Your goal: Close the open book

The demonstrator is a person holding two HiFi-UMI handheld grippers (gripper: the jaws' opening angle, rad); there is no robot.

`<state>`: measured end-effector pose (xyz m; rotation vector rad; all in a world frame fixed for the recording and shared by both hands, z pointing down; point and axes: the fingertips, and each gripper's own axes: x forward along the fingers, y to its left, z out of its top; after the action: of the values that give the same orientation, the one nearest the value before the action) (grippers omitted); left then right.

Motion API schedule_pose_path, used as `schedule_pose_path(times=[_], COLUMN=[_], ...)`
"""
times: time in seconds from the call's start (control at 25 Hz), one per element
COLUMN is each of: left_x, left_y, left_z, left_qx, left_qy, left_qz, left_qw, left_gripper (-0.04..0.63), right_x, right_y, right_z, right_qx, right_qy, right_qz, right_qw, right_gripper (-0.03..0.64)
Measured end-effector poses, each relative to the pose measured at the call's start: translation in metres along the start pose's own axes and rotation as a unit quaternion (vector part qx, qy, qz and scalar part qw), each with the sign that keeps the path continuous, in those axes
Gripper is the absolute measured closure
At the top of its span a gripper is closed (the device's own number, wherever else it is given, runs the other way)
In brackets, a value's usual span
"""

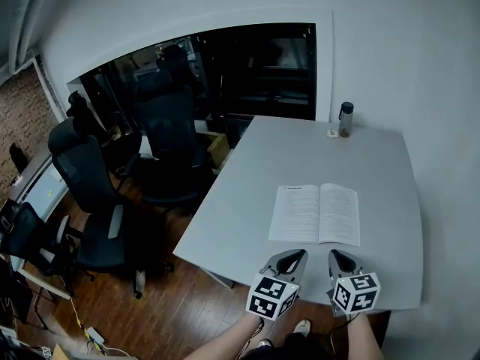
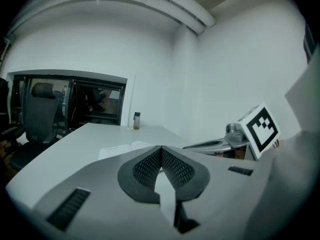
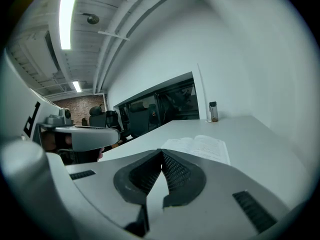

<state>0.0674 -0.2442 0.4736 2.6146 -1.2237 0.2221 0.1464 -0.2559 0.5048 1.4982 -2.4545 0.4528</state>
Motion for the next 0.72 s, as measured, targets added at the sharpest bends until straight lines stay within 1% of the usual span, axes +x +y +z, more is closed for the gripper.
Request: schedule_pose_path(times=[0.08,0.2,0.4,0.52,0.72], left_x=[0.014,0.033,0.053,0.066,0.082], left_y=[0.005,0.013,0.027,0.040,0.054], left_z=[-0.003,-0.009,-0.025,-0.035,-0.051], left_qx=[-0.001,-0.006,-0.005,-0.003,-0.016], left_qy=[0.008,0.025,0.054,0.068,0.087], left_qz=[0.009,0.022,0.029,0.023,-0.003], left_qw=[0.9999,0.9994,0.9981,0.9974,0.9961], left_gripper=[0.591,0.591,0.591,0.591,0.591], right_x=[0.014,0.033,0.063,0.081,0.104], right_y=[-0.013,-0.033,-0.061,-0.073,-0.088], right_z=[-0.006,-0.028,-0.075,-0.091,-0.106], right_qx=[0.000,0.015,0.056,0.068,0.093], right_qy=[0.013,0.045,0.103,0.130,0.160], right_qz=[0.010,0.016,-0.007,-0.025,-0.064], right_qw=[1.000,0.999,0.993,0.989,0.981], right_gripper=[0.611,0.611,0.611,0.611,0.611])
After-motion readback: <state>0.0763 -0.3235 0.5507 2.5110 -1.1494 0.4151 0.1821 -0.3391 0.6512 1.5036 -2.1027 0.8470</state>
